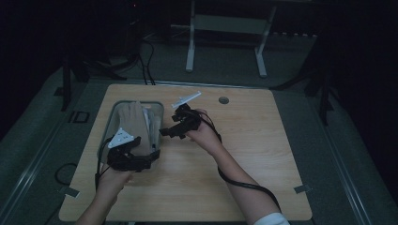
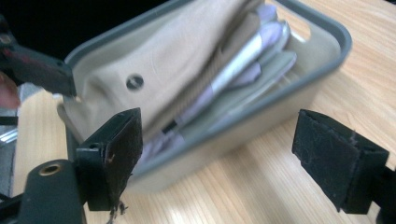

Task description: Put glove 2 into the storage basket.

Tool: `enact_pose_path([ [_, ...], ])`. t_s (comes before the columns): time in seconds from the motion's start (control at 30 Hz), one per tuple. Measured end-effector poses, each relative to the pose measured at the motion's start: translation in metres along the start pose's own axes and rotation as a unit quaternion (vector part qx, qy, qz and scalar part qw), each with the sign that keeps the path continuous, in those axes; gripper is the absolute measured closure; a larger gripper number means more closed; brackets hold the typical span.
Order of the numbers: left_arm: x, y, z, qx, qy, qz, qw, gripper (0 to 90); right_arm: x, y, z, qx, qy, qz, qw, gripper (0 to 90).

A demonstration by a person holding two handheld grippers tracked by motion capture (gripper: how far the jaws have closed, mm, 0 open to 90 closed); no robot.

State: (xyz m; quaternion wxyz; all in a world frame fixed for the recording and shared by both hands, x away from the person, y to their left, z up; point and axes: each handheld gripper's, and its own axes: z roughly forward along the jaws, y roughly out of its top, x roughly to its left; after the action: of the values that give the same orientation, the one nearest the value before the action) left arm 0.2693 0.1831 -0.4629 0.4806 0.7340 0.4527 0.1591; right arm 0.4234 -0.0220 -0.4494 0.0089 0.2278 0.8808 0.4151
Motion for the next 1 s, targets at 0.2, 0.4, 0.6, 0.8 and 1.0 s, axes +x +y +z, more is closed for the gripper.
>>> enact_pose_path([
  [0.2, -0.012, -0.001, 0.007, -0.004, -0.016, 0.014, 0.9998, 10.1, -0.008, -0.022, -0.013, 0.002, -0.009, 0.005, 0.9999, 16.2],
  [0.4, -0.023, -0.005, 0.016, -0.006, -0.036, 0.024, 0.9991, 10.0, -0.014, -0.042, -0.023, 0.001, -0.015, 0.008, 0.9999, 16.2],
  [0.6, -0.031, -0.011, 0.025, -0.002, -0.060, 0.032, 0.9977, 10.0, -0.016, -0.063, -0.030, 0.006, -0.019, 0.008, 0.9998, 16.2],
  [0.8, -0.043, -0.014, 0.032, 0.006, -0.076, 0.045, 0.9961, 10.0, -0.017, -0.078, -0.035, 0.009, -0.021, 0.009, 0.9997, 16.2],
  [1.0, -0.058, -0.018, 0.041, 0.015, -0.100, 0.057, 0.9932, 10.0, -0.018, -0.095, -0.041, 0.005, -0.020, 0.012, 0.9997, 16.3],
])
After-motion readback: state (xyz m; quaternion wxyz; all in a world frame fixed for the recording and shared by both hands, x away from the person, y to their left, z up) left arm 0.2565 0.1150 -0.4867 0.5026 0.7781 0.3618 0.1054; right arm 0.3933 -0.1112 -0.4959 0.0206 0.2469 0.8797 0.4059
